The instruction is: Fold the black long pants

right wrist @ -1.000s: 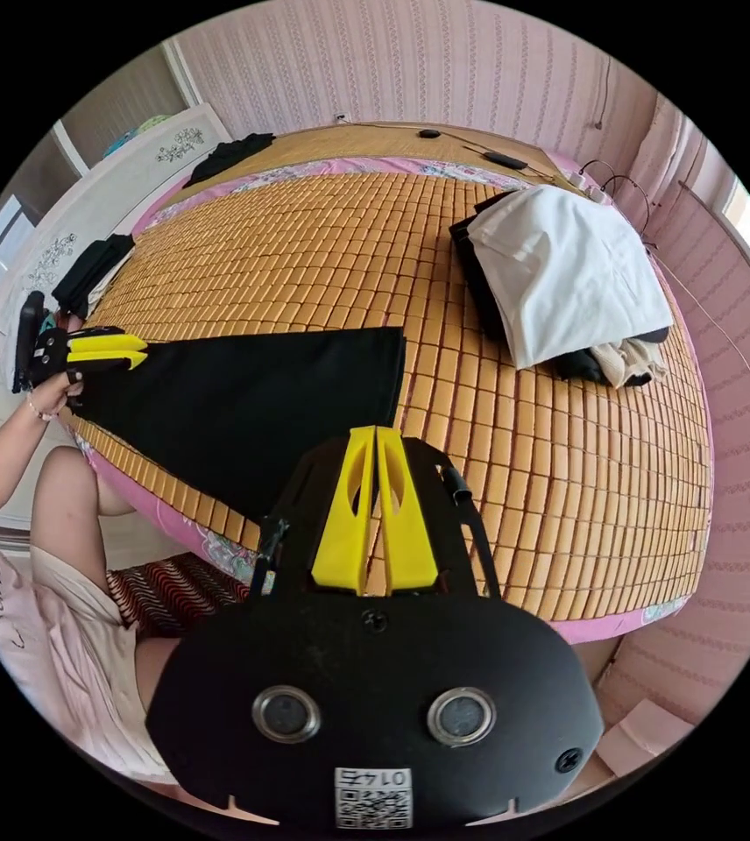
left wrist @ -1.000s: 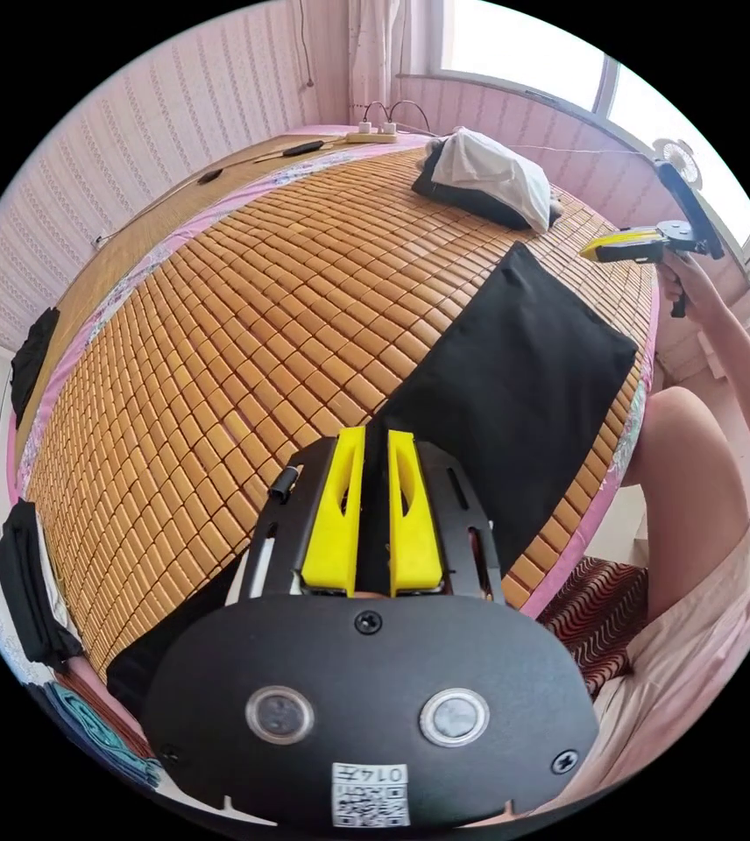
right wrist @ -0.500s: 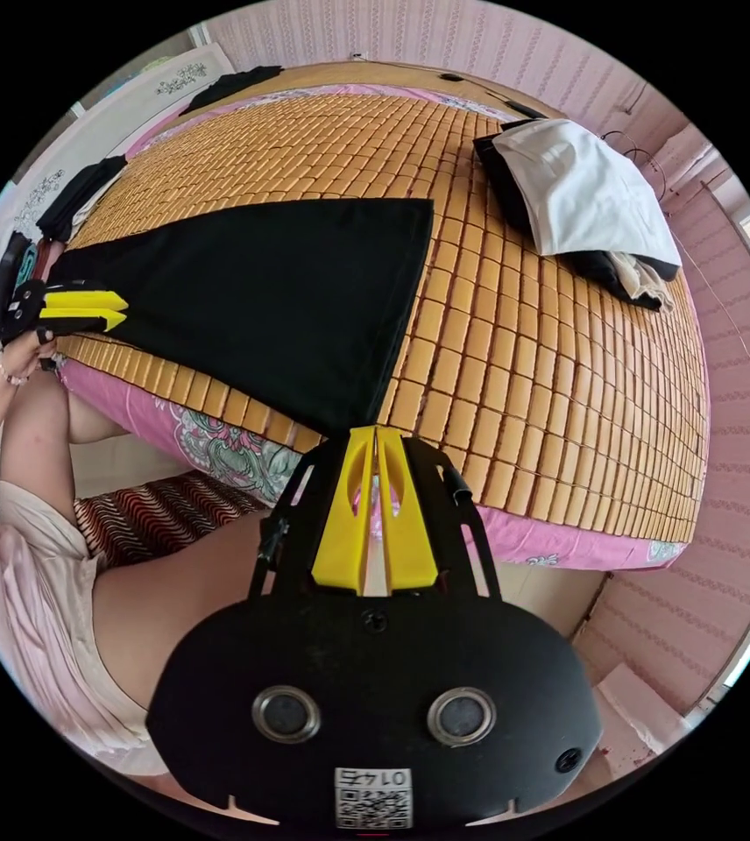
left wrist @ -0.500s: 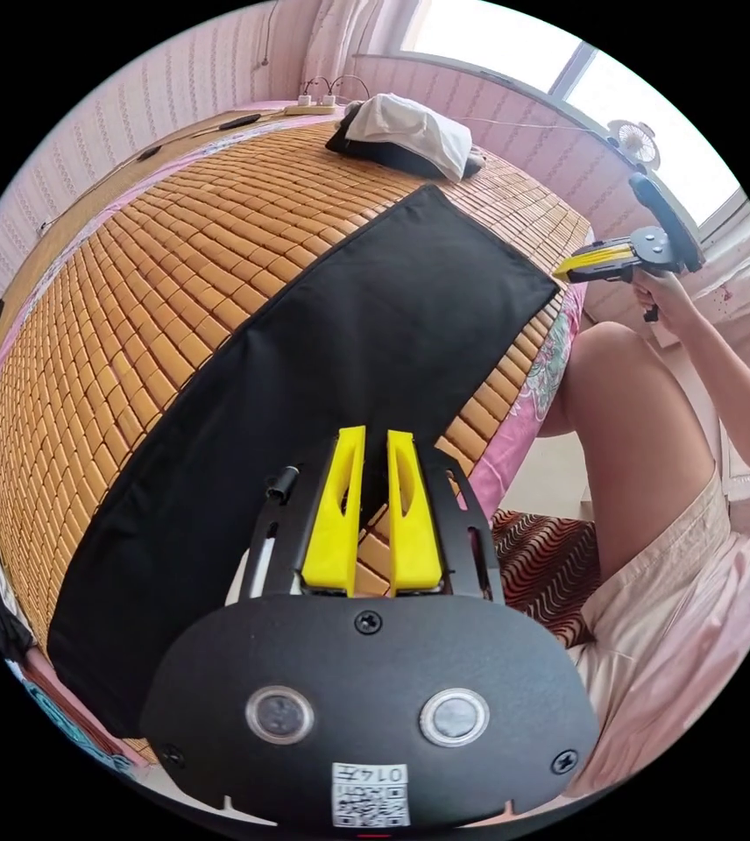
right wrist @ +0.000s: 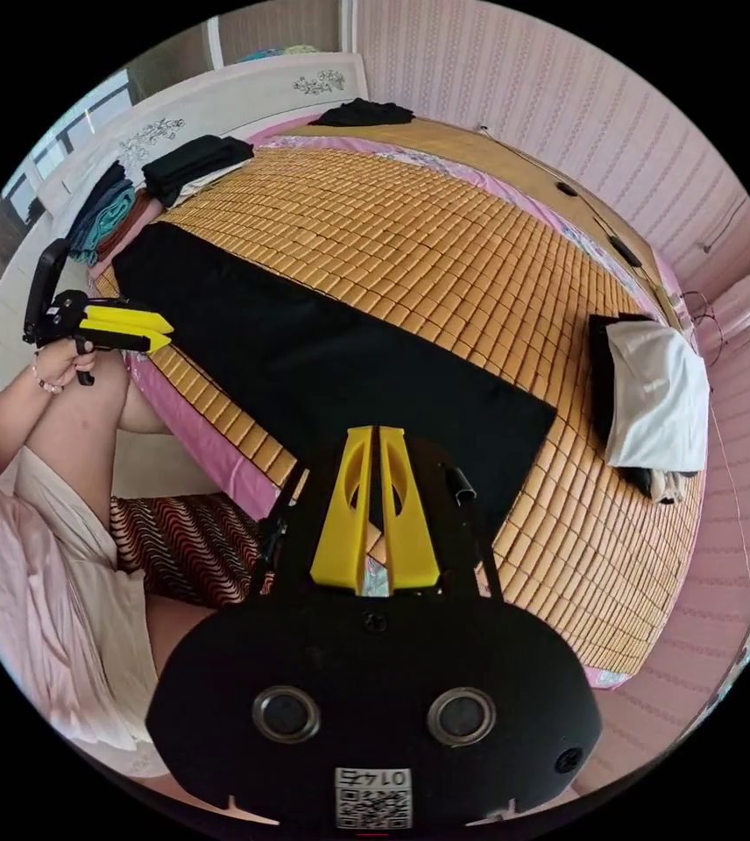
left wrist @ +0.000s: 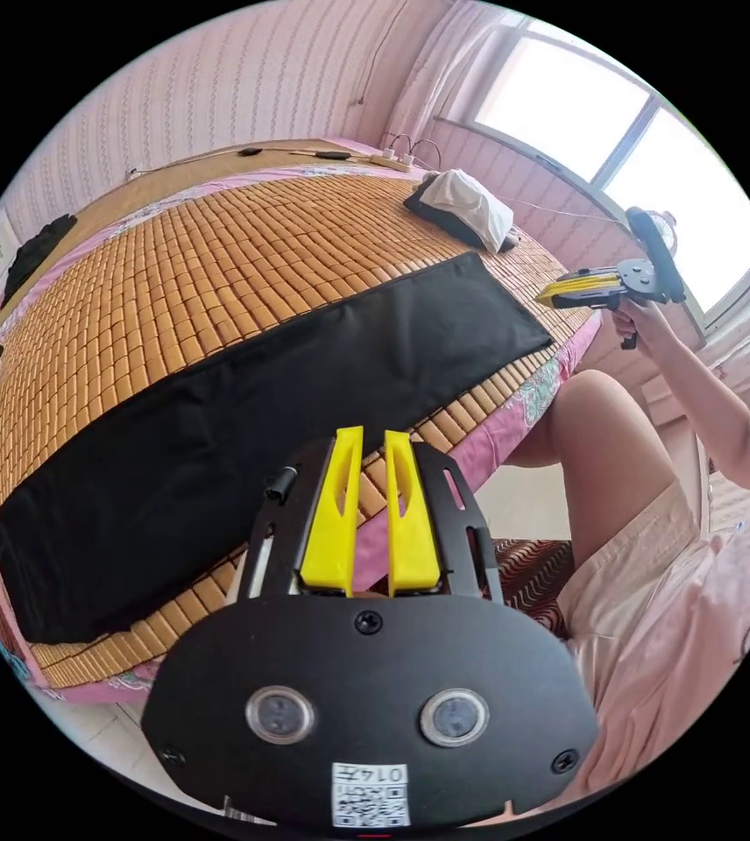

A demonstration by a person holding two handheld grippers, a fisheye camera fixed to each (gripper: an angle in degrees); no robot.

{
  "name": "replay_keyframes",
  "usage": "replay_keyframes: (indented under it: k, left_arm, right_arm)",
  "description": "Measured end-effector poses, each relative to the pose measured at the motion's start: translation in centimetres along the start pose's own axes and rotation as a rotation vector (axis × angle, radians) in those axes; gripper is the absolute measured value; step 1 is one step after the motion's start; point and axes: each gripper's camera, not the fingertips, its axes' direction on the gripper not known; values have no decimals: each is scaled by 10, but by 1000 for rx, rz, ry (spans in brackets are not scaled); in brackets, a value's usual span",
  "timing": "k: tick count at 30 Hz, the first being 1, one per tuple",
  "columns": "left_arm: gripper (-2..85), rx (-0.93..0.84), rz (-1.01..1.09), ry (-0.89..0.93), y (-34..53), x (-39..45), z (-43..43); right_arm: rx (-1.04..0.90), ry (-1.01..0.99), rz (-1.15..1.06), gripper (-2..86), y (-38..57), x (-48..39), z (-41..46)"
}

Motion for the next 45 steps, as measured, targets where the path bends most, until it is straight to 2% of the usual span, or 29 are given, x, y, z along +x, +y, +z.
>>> replay_keyframes:
  k: [3,7,9,15,17,19,22,24,28,31,34,38,42,45]
  left_arm:
    - [51,71,-94,-52,25,-16,-19]
    - [50,108,-206,-140,46,-38,-24]
    - [49,103,-227,-165,52,-47,-22]
    - [43,56,-235,-167,57,-59,-2]
    - [39,-34,-241,-157,58,-63,14]
    - [26,-2,-269,-106,64,-69,14]
    - [-1,-15,-266,-57,66,-72,14]
    - [-6,-5,-242,-71,66,-66,12]
    - [-9,-23,-215,-86,66,-58,21]
    - [-6,-24,-210,-88,67,-51,23]
    - [11,-11,-182,-91,64,-38,21]
    - [38,68,-83,-39,61,-8,14]
    - [53,106,97,19,48,46,20]
    - [73,67,193,120,29,89,43]
  right_arm:
    - [51,-109,-149,-3,-63,-56,12]
    - [65,-159,-323,-3,-139,-132,36]
    - [21,-169,-420,-3,-185,-179,56]
    - [-101,-126,-506,-6,-258,-252,111]
    - [-149,-61,-514,-8,-263,-262,134]
    - [-109,-57,-552,-9,-261,-262,134]
    - [-231,-112,-563,-9,-279,-256,132]
    - [-192,-144,-564,-8,-287,-254,123]
    - [-234,-93,-580,-6,-288,-252,135]
    - [-246,-126,-546,-5,-286,-235,128]
    - [-111,-165,-472,-4,-258,-196,97]
    - [54,-255,-178,-1,-165,-86,46]
    - [95,-146,213,14,-25,43,6]
    - [29,-54,467,68,67,120,-5]
